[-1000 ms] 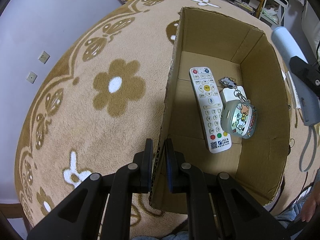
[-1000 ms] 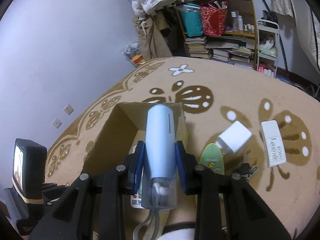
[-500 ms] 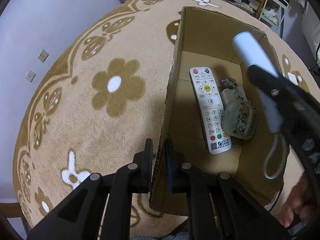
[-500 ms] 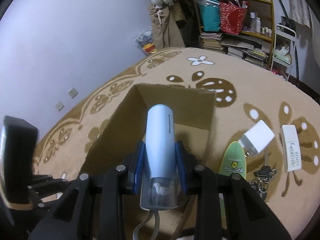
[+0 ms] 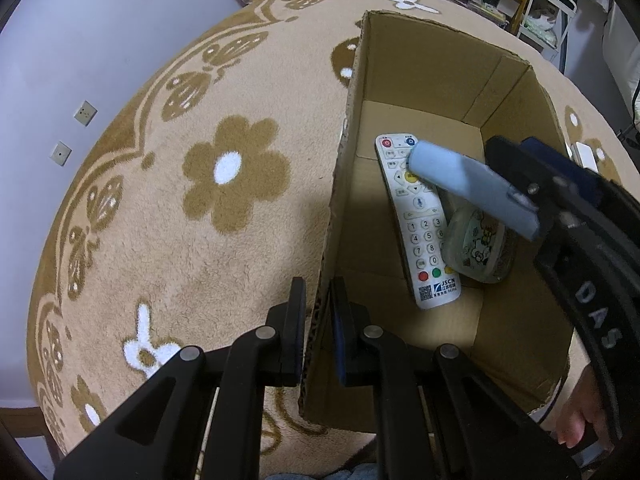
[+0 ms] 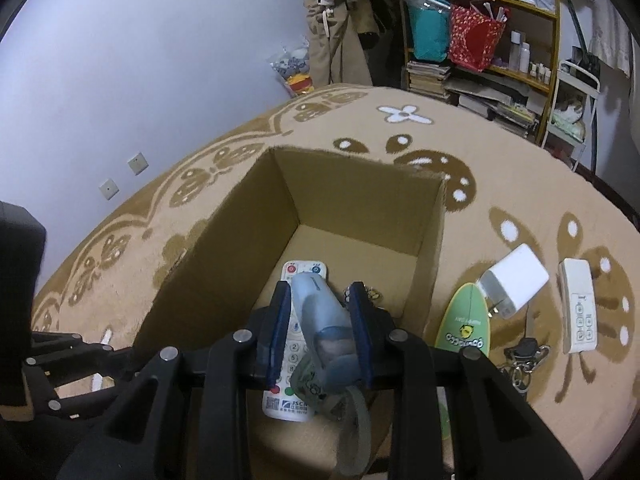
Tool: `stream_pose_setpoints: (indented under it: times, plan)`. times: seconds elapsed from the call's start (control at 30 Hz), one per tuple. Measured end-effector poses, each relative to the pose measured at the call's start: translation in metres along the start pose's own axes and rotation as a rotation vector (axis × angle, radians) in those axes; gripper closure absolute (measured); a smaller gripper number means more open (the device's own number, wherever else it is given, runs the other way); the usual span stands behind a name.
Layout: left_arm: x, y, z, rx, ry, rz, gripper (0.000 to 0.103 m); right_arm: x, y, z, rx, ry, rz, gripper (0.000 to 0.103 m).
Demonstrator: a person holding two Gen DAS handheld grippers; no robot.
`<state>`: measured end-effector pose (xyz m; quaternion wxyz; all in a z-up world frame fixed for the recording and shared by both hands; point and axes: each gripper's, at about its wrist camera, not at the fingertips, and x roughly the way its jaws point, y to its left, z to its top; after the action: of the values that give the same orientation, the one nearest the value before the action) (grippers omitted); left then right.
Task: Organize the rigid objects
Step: 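Lift the hair dryer with the right tool and release it in the box, then move the right tool back to the keys and grasp the tan key tag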
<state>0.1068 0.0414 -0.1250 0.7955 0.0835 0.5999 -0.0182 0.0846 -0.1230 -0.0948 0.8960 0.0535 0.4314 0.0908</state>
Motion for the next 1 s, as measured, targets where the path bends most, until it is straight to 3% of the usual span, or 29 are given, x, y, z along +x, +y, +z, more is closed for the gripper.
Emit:
stream_pose_setpoints:
  times: [0.2, 0.3, 0.37, 0.53, 0.63, 1.0]
  plan:
    - [-0.001, 0.001, 0.001, 0.001, -0.003, 0.004, 0.091, -0.018, -0.011, 0.008, 0.037, -0.038, -0.039, 0.066]
    - [-0.001, 0.002, 0.000, 0.000, -0.004, 0.001, 0.091, -0.028, -0.020, 0.011, 0.069, -0.053, -0.055, 0.039]
    - [-0.001, 0.003, 0.000, -0.004, -0.003, -0.004, 0.091, -0.035, -0.025, 0.011, 0.079, -0.070, -0.075, 0.034]
    - [-0.002, 0.001, 0.001, 0.001, -0.003, 0.002, 0.091, -0.045, -0.041, 0.008, 0.091, -0.065, -0.153, 0.005]
    - [-0.002, 0.000, 0.001, 0.003, -0.003, 0.004, 0.091, -0.046, -0.047, 0.005, 0.084, -0.055, -0.211, 0.002]
    - [-0.003, 0.000, 0.000, -0.002, -0.004, -0.003, 0.091, -0.049, -0.082, -0.021, 0.159, 0.010, -0.265, 0.001]
